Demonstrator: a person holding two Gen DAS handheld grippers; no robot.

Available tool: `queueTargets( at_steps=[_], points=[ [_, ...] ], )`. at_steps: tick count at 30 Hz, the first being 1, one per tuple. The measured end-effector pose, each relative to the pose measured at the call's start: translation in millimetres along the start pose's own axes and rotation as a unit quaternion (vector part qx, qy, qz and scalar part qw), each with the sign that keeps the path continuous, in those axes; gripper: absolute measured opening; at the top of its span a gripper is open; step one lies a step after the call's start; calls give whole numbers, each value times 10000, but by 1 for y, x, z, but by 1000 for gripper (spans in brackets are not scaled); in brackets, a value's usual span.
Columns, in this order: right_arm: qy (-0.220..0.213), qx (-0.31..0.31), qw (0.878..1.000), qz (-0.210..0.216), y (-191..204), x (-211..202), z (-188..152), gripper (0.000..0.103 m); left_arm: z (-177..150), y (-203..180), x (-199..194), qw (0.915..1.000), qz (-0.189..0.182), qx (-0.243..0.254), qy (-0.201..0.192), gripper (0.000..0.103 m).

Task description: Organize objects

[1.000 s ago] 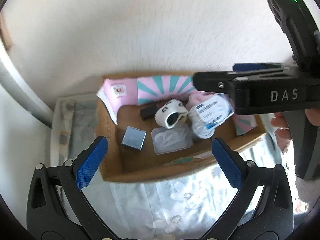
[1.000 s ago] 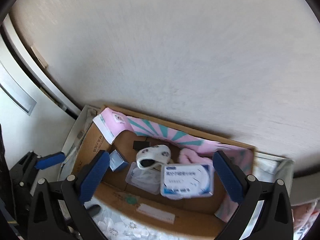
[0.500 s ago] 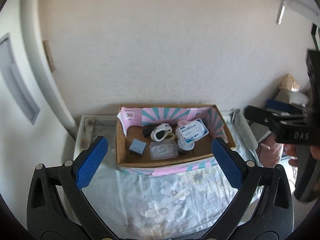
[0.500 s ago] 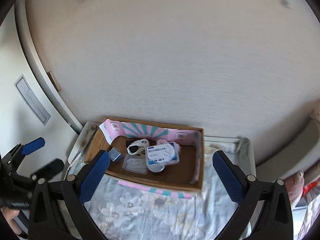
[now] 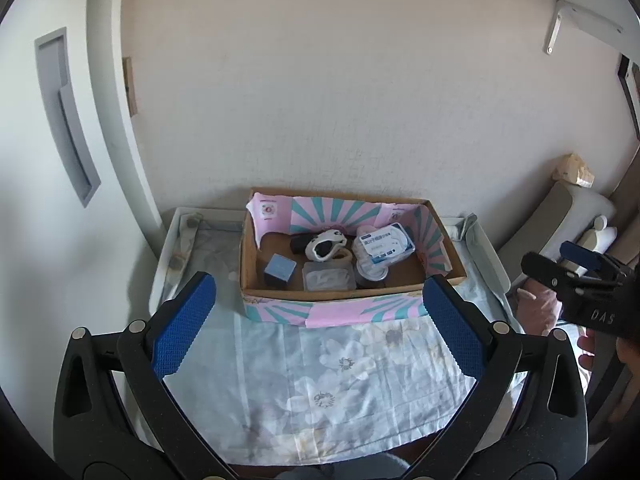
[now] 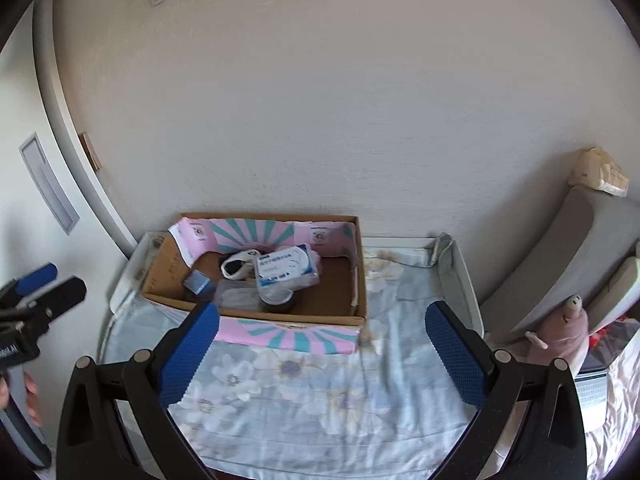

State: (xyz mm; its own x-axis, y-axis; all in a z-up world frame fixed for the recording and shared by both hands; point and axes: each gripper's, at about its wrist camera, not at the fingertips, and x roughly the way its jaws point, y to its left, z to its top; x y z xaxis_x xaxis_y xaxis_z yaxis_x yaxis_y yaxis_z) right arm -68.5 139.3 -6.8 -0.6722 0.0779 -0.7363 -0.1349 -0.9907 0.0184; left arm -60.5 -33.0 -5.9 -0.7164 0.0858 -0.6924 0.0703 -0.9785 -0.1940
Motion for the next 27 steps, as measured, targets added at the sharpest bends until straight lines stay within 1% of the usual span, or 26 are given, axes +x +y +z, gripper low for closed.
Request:
queueTargets(
  at_steps=[4,13,27],
  points=[
    [-27,75,10000,-3,-6,-1,-3,103,-4,-2,-5,9999,98,3,-97,103],
    [-45,40,10000,34,-2,4,-8,103,-9,-2,-6,9998,88,-60,-191,103],
    [-74,56,10000,29,4,7,-6,103,-9,0,0,9997,115,-97,-205,103]
  ],
)
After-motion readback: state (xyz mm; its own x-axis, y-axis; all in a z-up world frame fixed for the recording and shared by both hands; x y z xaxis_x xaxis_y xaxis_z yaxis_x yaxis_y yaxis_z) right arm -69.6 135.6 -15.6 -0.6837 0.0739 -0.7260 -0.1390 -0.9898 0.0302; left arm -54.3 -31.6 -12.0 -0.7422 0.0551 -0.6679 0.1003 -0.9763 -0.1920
